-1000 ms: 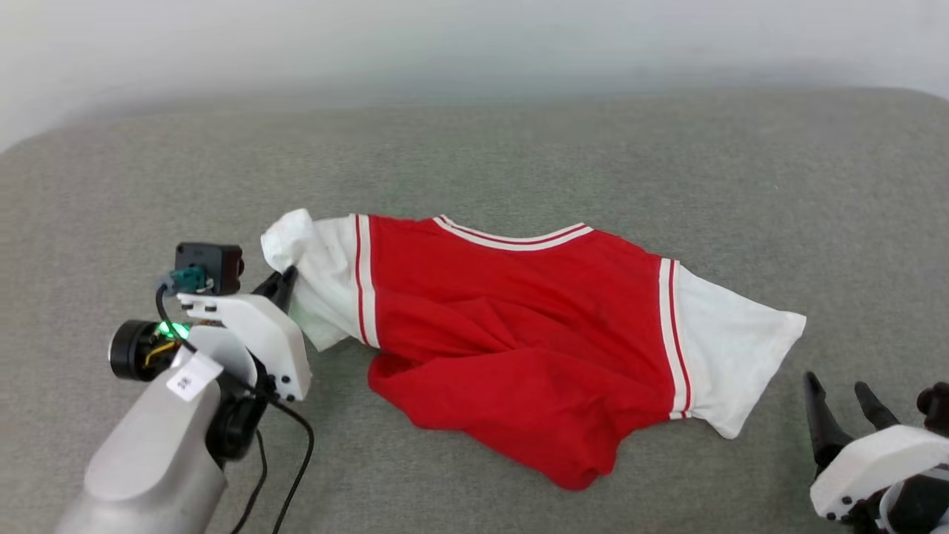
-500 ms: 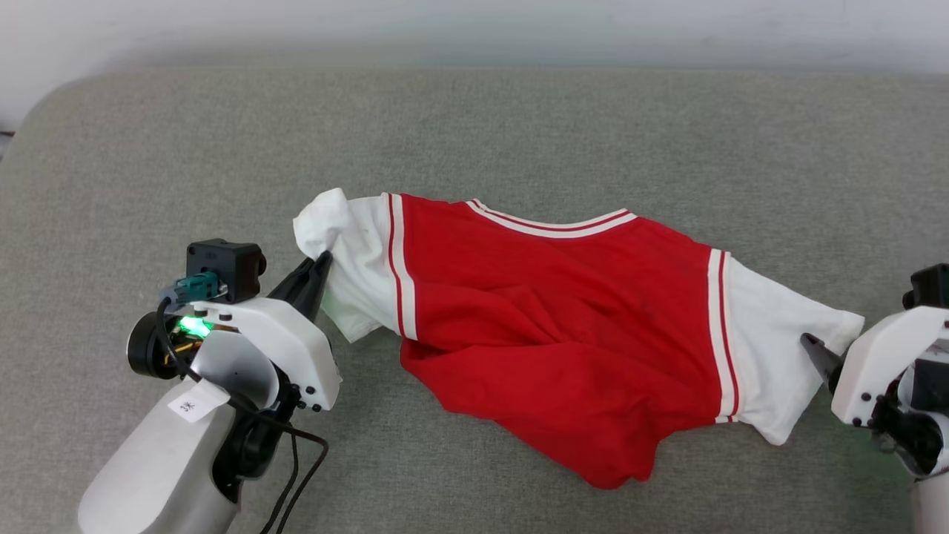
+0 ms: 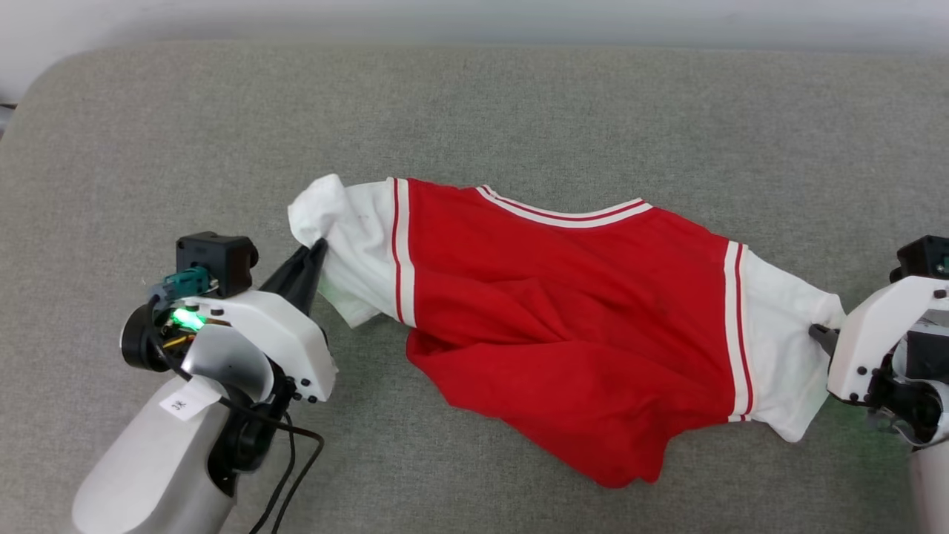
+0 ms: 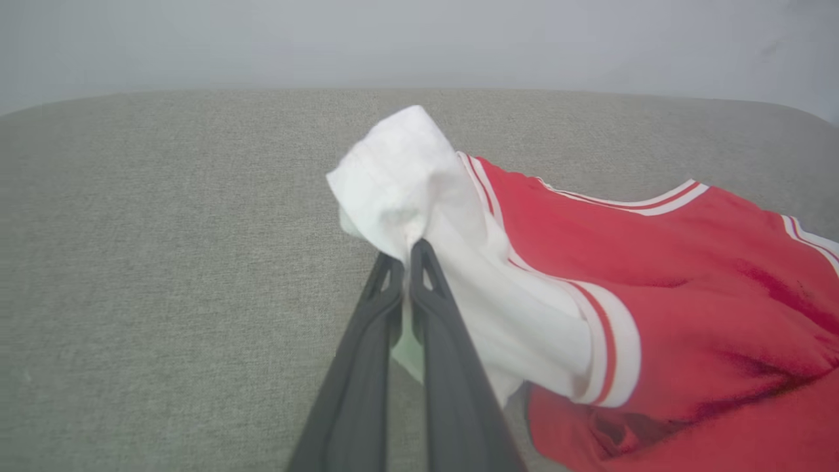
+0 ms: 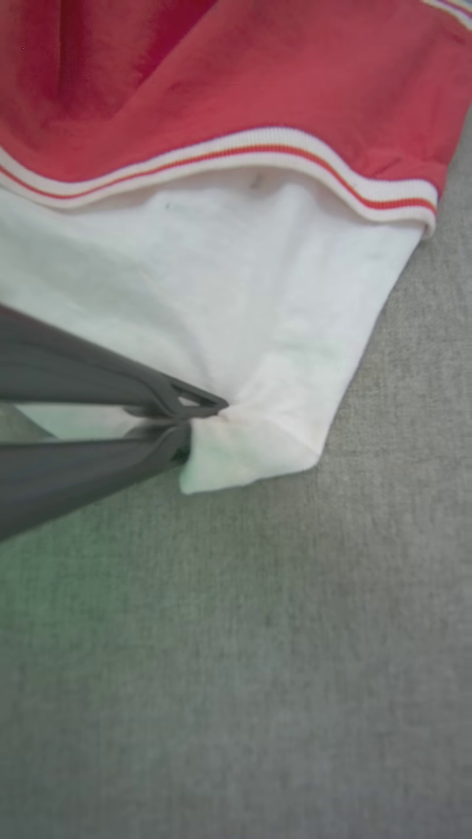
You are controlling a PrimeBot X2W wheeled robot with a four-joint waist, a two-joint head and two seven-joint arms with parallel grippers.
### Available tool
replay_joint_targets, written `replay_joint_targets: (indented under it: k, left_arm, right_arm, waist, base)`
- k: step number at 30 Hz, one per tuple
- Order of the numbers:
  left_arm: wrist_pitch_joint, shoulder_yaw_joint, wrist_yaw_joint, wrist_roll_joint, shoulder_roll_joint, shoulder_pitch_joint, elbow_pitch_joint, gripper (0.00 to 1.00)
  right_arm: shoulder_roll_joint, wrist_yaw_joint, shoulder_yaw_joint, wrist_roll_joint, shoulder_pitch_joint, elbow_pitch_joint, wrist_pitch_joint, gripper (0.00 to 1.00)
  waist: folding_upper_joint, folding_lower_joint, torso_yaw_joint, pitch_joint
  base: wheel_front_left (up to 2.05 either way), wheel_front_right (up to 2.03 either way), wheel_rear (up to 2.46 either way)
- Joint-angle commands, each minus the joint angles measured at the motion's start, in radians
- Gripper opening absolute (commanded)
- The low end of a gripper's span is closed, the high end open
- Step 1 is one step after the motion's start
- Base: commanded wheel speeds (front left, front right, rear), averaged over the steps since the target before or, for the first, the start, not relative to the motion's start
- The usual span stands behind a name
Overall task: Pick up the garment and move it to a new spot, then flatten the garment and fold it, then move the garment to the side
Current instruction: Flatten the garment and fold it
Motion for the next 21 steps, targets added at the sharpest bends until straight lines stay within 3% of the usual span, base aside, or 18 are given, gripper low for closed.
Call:
replay_joint_targets:
  k: [1,10,21]
  left_arm:
    - [-0.006,0.008,0.006,-0.002,0.005,-0.007,0.002,0.00]
    - [-0.038,0.057,0.009,-0.007,0.024,-0.082,0.023,0.00]
    - [-0.074,0.105,-0.063,-0.004,0.005,-0.388,0.199,0.00]
  right_arm:
    - [0.010,0.001,0.014,0.003,0.006,0.015,0.001,0.00]
    - [-0.035,0.001,0.049,-0.045,-0.086,-0.109,-0.152,0.00]
    - [-0.049,0.000,0.030,-0.142,-0.356,-0.096,-0.293,0.00]
  waist:
    - [0.0000,0.0000,-0.004,-0.007]
    - [0.0000,0.0000,-0.026,-0.060]
    - [0.0000,0.0000,-0.047,-0.038]
  base:
    - [0.00,0.00,0.00]
    - [0.00,0.00,0.00]
    - [0.00,0.00,0.00]
